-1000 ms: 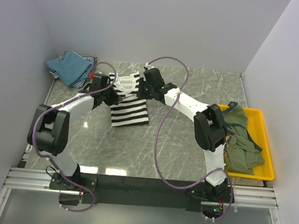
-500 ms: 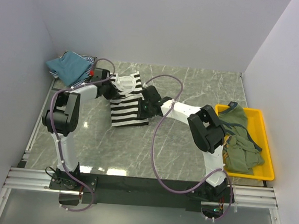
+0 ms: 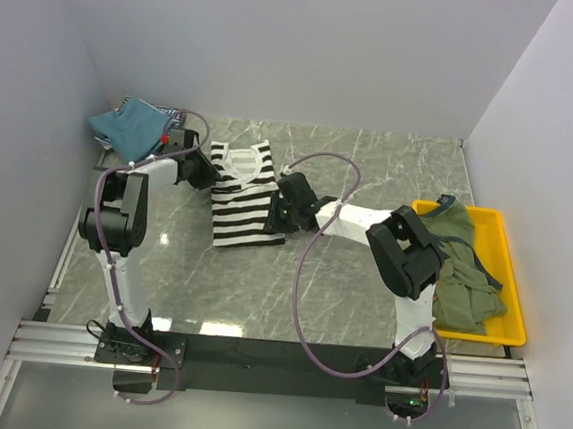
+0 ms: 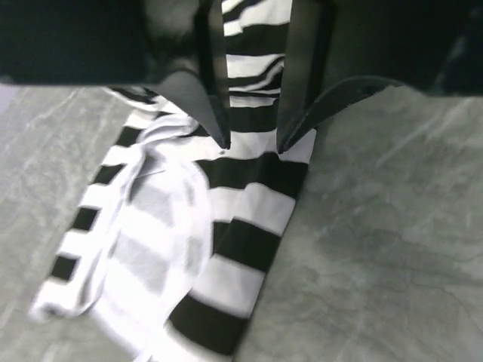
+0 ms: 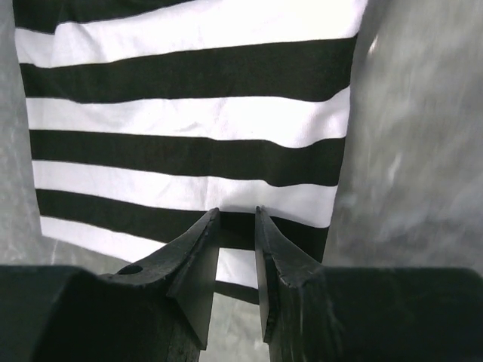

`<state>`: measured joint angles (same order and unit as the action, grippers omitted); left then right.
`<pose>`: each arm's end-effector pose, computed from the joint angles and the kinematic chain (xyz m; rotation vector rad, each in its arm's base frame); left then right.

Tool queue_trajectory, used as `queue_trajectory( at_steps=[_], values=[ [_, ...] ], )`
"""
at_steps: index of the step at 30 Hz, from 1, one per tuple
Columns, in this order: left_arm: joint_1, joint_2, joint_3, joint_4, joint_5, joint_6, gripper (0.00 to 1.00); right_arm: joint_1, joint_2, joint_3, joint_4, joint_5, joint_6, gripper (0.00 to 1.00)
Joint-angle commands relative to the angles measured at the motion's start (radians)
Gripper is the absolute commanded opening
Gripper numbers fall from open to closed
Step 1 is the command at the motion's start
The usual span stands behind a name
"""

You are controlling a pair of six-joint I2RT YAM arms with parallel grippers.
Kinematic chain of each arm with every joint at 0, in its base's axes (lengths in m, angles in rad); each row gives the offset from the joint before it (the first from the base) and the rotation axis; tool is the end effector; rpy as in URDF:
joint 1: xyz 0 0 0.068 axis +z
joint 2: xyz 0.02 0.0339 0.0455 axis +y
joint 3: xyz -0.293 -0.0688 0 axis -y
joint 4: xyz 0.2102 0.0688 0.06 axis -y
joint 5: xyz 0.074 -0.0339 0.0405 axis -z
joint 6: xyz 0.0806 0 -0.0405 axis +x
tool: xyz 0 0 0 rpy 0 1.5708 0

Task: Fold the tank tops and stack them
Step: Fold the tank top

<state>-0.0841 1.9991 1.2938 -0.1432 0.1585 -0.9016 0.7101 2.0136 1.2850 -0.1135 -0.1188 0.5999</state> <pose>0.4395 -0.0498 0.1742 -0.9272 2.3298 -0.6233 0.3311 0.2973 0.1681 -0.1975 2.5347 0.7104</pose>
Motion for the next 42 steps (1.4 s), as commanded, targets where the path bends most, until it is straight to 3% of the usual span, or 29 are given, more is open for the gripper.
queue_trajectory(
  at_steps=[1,7,11,18,22,26,31,35,42],
  values=[
    [0.003,-0.149,0.033,-0.021,-0.049,0.033,0.38,0.057,-0.062,-0.104,-0.023,-0.015,0.092,0.33],
    [0.003,-0.341,-0.112,-0.042,-0.045,0.006,0.39,0.233,-0.127,-0.217,0.095,-0.028,0.251,0.34],
    [0.007,-0.503,-0.237,-0.085,-0.108,0.01,0.4,0.359,-0.081,-0.06,0.055,0.022,0.25,0.34],
    [0.014,-0.808,-0.518,-0.125,-0.09,-0.08,0.41,0.211,-0.118,0.019,-0.017,0.022,0.094,0.38],
    [0.007,-0.957,-0.704,-0.101,-0.042,-0.183,0.33,0.175,-0.064,0.12,-0.058,-0.005,-0.024,0.4],
    [-0.054,-1.086,-0.839,-0.105,-0.025,-0.226,0.28,0.173,0.007,0.256,-0.095,0.065,-0.133,0.4],
    [-0.14,-1.073,-0.892,-0.047,-0.013,-0.276,0.22,0.172,0.126,0.387,-0.109,0.056,-0.275,0.4],
    [-0.201,-0.987,-0.878,-0.029,-0.02,-0.301,0.21,0.169,0.232,0.556,-0.215,0.062,-0.321,0.41],
    [-0.21,-0.901,-0.87,-0.03,-0.037,-0.321,0.21,0.164,0.323,0.646,-0.239,0.097,-0.367,0.44]
  ],
)
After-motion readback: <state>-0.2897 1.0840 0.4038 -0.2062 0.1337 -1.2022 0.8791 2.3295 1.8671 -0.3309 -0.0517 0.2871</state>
